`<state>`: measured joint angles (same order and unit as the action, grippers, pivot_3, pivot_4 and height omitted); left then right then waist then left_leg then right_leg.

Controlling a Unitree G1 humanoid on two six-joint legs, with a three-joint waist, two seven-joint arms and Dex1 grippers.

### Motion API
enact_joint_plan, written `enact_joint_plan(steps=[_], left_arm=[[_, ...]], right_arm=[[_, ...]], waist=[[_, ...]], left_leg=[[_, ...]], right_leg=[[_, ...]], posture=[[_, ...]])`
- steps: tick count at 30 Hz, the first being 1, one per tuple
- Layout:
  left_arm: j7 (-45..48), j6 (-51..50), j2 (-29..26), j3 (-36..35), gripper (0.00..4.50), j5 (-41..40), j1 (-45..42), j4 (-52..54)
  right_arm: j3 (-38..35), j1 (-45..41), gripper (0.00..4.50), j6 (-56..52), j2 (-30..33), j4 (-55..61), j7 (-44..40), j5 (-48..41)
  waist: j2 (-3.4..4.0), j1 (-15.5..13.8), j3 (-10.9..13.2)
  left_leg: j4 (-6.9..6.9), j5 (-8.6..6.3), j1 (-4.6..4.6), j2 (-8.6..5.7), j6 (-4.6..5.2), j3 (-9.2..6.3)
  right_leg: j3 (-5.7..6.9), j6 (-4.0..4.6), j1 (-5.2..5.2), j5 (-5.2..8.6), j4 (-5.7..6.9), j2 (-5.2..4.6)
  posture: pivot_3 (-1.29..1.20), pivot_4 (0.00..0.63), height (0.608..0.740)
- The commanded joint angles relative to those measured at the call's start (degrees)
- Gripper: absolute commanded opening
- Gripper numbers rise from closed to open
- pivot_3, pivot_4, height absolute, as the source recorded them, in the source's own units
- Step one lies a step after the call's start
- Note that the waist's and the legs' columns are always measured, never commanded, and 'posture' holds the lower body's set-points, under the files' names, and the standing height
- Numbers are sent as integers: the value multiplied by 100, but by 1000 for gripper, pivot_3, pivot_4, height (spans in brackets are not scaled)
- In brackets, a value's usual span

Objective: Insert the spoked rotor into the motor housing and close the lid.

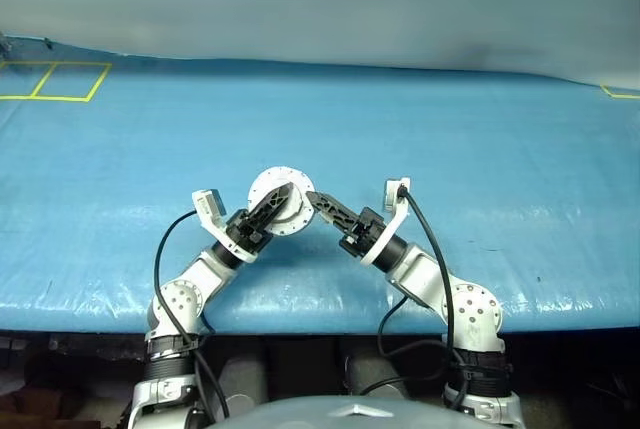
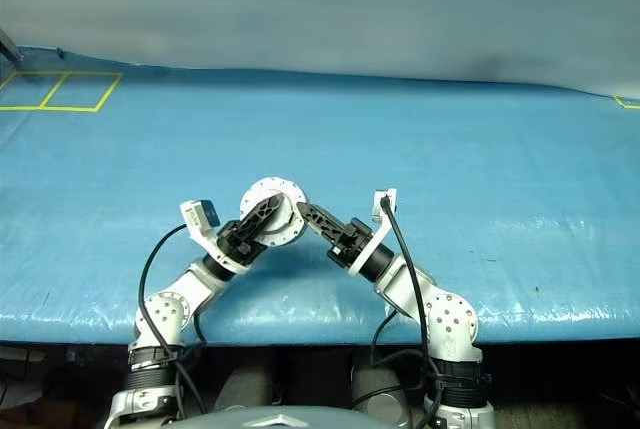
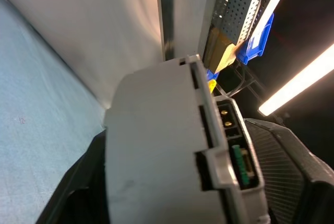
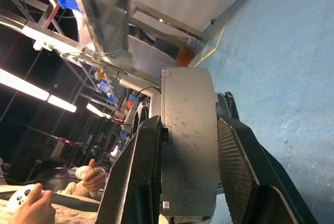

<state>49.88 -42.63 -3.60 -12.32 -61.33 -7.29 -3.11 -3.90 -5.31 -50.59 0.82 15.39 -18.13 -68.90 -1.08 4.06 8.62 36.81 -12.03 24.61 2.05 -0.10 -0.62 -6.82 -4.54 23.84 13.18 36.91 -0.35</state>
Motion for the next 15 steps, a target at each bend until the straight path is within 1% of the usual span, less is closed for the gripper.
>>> enact_joint_plan(steps=[1,8,10,11,12,14,15], left_arm=[[192,-64,-63,137,2669,-52,90,370],[-129,-35,-183,365,2664,313,215,381],[-162,42,-154,368,2664,341,272,383],[-166,95,-140,372,2664,376,300,392],[-192,135,-113,364,2664,389,325,400],[-271,275,-31,356,2664,480,367,427],[-301,330,2,353,2664,525,380,438]], right_arm=[[-4,-88,1215,178,-72,140,-40,-39],[48,-103,1215,421,-86,45,-126,416],[24,-131,1939,525,-89,-91,-75,644],[16,-139,2215,597,-98,-116,-32,762],[6,-160,2553,755,-122,-152,65,971],[94,-197,3181,1277,-113,-224,198,1663],[141,-202,3181,1471,-110,-250,213,1914]], waist=[[0,1,0],[0,-8,0],[0,-8,0],[1,-9,0],[1,-7,0],[0,0,1],[0,-6,1]], left_leg=[[2,0,0,0,0,0],[8,0,3,-1,0,-1],[9,0,5,-1,0,0],[9,0,4,-1,0,-1],[9,0,4,-2,0,1],[9,-1,5,-1,-1,2],[9,-1,6,-2,-1,2]], right_leg=[[0,0,0,0,0,0],[0,-1,-1,-1,0,-1],[0,-2,0,-2,0,-1],[0,-2,-2,-2,0,-1],[-2,-3,-1,-3,0,-2],[-1,-3,1,-3,-1,-2],[-1,-4,2,-3,0,-2]], posture=[[0,150,740],[0,150,740],[0,150,740],[0,150,740],[0,150,740],[0,150,740],[0,150,740]])
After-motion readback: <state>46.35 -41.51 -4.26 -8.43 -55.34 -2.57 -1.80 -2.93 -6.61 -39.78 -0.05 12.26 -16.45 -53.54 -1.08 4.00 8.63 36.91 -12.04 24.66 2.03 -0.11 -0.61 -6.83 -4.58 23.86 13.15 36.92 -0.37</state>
